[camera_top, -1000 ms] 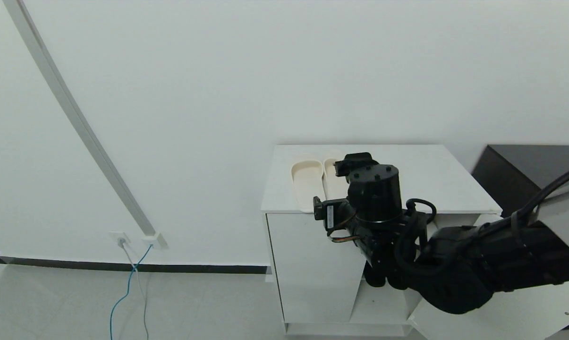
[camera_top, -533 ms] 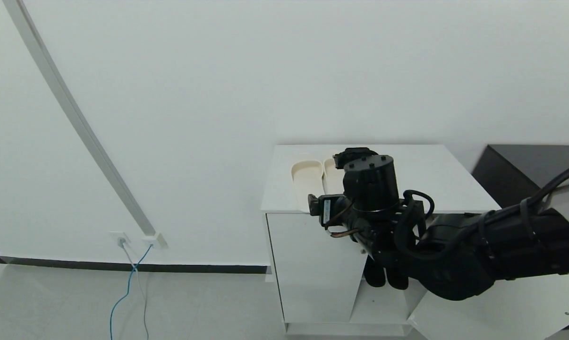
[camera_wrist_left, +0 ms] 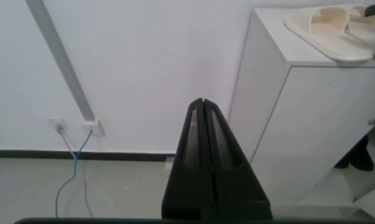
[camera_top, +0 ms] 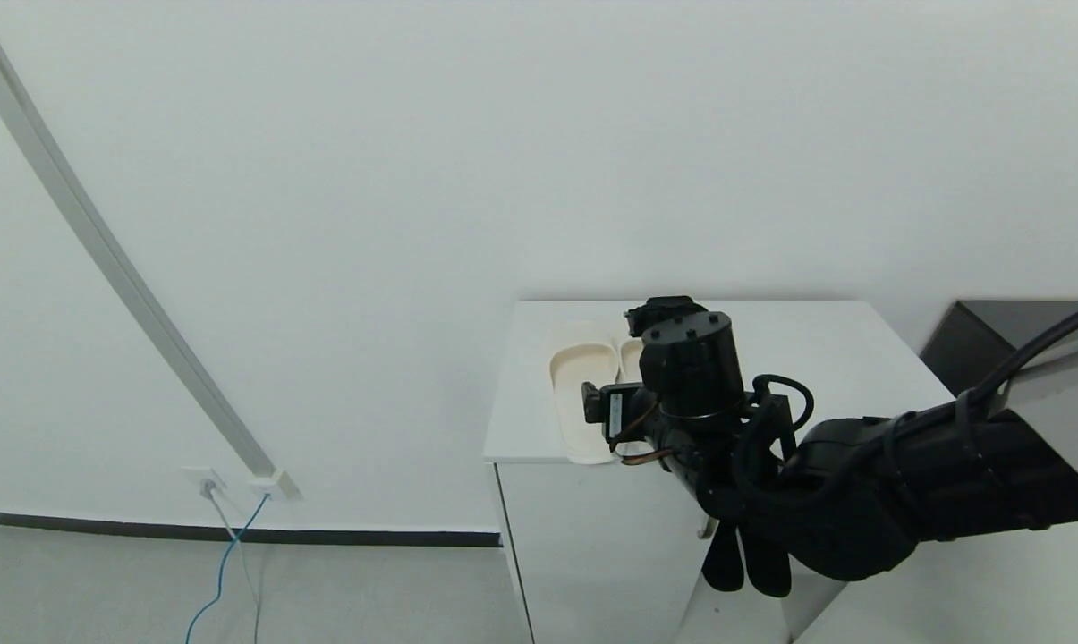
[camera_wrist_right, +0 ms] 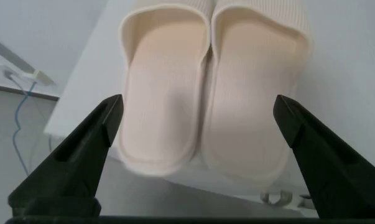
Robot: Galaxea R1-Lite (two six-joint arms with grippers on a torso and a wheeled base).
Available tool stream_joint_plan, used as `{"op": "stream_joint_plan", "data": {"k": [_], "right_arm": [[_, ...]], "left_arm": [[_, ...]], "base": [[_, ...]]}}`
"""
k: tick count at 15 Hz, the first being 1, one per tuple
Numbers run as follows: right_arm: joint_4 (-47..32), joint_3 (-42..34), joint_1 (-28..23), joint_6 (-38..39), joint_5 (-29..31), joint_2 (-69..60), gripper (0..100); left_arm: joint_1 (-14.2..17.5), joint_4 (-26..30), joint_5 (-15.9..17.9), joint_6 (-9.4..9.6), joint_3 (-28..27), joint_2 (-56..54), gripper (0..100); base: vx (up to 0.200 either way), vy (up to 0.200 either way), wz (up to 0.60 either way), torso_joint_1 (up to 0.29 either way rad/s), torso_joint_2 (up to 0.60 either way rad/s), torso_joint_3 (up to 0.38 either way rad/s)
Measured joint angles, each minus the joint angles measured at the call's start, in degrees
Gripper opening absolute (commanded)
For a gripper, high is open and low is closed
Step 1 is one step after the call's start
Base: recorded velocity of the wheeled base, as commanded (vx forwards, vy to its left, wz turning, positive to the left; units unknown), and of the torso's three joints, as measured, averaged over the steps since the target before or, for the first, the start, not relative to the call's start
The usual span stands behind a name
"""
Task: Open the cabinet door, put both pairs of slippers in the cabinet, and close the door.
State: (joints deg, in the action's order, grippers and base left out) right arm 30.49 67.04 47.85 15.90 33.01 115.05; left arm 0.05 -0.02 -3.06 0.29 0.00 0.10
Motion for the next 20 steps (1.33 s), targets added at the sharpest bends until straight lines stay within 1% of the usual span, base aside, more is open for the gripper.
{"op": "stream_joint_plan", "data": {"k": [6, 10, 14, 17, 20], "right_arm": [[2.8, 1.2, -0.3, -0.2, -0.1, 3.6, 100], [3.4, 5.9, -1.4, -2.1, -0.1, 8.2, 100], [6.8, 11.3, -3.1, -6.6, 0.5, 13.6, 100], [7.1, 15.9, -4.8, -7.6, 0.7, 17.1, 100], [7.4, 17.7, -5.5, -7.7, 0.7, 18.9, 100]], "left_arm": [[0.0, 0.0, 0.0, -0.02, 0.0, 0.0, 0], [0.0, 0.0, 0.0, -0.05, 0.0, 0.0, 0], [0.0, 0.0, 0.0, -0.07, 0.0, 0.0, 0], [0.0, 0.0, 0.0, -0.11, 0.0, 0.0, 0], [0.0, 0.0, -0.1, -0.11, 0.0, 0.0, 0]], "base": [[0.0, 0.0, 0.0, 0.0, 0.0, 0.0], [0.0, 0.0, 0.0, 0.0, 0.0, 0.0], [0.0, 0.0, 0.0, 0.0, 0.0, 0.0], [0.0, 0.0, 0.0, 0.0, 0.0, 0.0], [0.0, 0.0, 0.0, 0.0, 0.0, 0.0]]}}
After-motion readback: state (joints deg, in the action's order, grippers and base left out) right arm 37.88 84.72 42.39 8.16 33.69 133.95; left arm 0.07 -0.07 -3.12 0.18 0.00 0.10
